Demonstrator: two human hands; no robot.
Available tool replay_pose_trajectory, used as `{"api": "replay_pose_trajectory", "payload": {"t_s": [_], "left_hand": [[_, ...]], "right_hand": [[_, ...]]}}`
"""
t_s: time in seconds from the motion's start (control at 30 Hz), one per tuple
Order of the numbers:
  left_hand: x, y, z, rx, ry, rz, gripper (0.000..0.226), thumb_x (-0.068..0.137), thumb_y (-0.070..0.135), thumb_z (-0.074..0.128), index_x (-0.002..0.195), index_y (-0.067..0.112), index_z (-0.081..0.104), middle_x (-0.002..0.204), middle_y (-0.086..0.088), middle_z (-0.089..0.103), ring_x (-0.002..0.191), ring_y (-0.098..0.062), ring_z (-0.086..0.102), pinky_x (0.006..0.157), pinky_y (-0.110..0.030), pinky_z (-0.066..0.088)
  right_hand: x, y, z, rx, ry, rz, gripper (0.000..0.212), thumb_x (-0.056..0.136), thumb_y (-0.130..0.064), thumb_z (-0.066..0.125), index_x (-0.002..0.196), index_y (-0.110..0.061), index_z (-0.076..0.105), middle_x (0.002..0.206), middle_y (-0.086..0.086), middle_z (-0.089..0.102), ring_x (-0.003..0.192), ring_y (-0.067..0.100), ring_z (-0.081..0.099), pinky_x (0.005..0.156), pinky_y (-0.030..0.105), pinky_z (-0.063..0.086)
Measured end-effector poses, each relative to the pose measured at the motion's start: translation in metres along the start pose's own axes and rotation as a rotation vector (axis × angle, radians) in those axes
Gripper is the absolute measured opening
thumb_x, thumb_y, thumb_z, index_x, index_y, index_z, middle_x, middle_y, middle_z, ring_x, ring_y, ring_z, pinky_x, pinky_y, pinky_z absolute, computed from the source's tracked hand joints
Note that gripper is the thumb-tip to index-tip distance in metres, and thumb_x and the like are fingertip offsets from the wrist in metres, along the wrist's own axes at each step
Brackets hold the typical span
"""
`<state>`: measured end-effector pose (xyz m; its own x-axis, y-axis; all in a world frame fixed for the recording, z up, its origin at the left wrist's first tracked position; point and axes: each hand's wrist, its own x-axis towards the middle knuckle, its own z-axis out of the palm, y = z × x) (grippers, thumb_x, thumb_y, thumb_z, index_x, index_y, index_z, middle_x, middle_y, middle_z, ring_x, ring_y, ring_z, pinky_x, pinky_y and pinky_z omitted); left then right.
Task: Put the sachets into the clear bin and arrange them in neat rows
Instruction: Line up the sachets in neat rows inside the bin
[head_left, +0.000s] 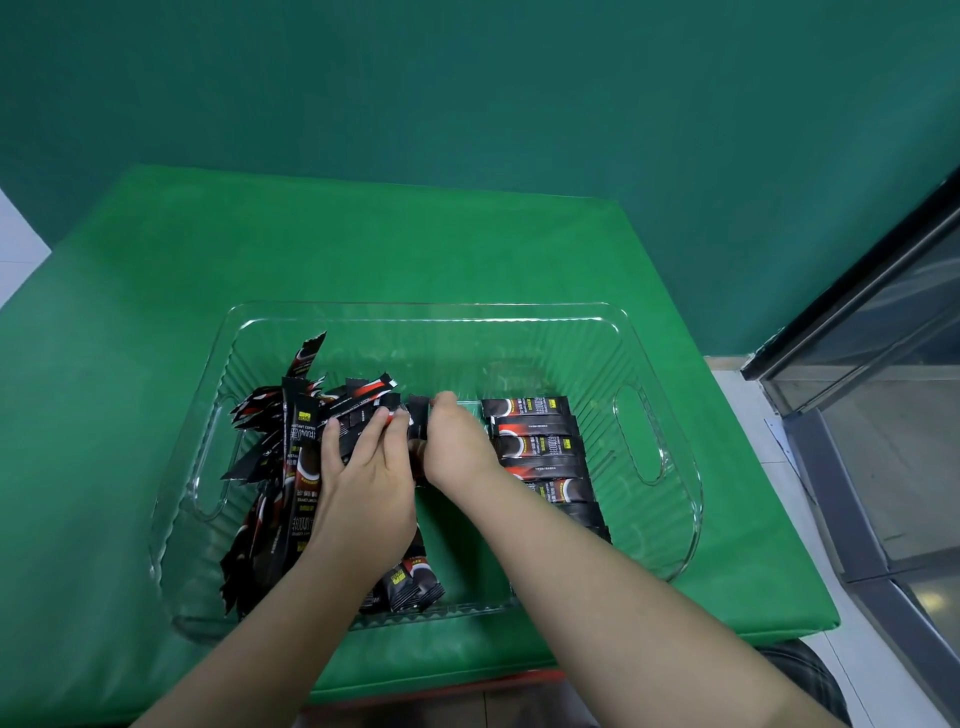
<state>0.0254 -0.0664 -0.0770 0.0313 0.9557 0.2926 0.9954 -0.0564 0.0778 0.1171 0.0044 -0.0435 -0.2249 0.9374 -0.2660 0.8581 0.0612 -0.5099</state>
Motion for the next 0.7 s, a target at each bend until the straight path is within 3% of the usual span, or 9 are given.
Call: {"api": "replay_pose_trajectory", "payload": {"t_s": [0.13,0.23,0.43,0.6,0.7], "left_hand": [[0.0,0.0,-0.001,-0.008,-0.026,-0.01,0.079,0.051,-0.003,0.078,0.123,-0.005,0.048,0.12,-0.015,0.064,0.123,-0.026,0.055,0.106,-0.052,0.008],[0.0,0.0,-0.001,-0.022,-0.031,-0.014,0.079,0.052,-0.003,0.078,0.124,-0.004,0.046,0.121,-0.016,0.063,0.124,-0.027,0.053,0.107,-0.051,0.006],[0.0,0.001,-0.004,-0.02,-0.046,-0.015,0.077,0.053,-0.004,0.077,0.124,-0.006,0.047,0.121,-0.017,0.063,0.125,-0.028,0.053,0.108,-0.051,0.005],[0.0,0.001,-0.005,-0.04,-0.081,-0.041,0.08,0.052,-0.002,0.081,0.125,-0.005,0.047,0.12,-0.014,0.064,0.125,-0.026,0.053,0.109,-0.049,0.005],[0.0,0.002,-0.007,-0.048,-0.113,-0.058,0.078,0.057,-0.002,0.079,0.128,-0.005,0.047,0.124,-0.015,0.062,0.13,-0.025,0.048,0.112,-0.043,-0.012]], "right_hand": [[0.001,-0.006,-0.007,-0.061,-0.069,0.019,0.009,0.088,-0.001,0.054,0.085,-0.004,0.045,0.084,0.009,0.055,0.085,0.031,0.056,0.065,0.031,0.037],[0.002,-0.008,-0.011,-0.118,-0.12,0.03,0.032,0.087,0.001,0.053,0.062,-0.01,0.036,0.065,0.003,0.039,0.075,0.026,0.048,0.064,0.03,0.039],[0.001,-0.002,-0.007,-0.074,-0.092,0.052,0.031,0.087,-0.003,0.053,0.06,-0.007,0.041,0.062,0.006,0.041,0.071,0.027,0.046,0.061,0.026,0.035],[-0.003,0.012,-0.023,-0.01,0.0,0.044,0.025,0.091,-0.011,0.053,0.069,-0.001,0.06,0.081,0.019,0.064,0.066,0.029,0.054,0.059,0.026,0.042],[-0.011,0.026,-0.048,0.02,-0.001,0.02,0.019,0.093,-0.013,0.056,0.084,-0.001,0.067,0.082,0.013,0.069,0.061,0.021,0.06,0.054,0.022,0.047]]}}
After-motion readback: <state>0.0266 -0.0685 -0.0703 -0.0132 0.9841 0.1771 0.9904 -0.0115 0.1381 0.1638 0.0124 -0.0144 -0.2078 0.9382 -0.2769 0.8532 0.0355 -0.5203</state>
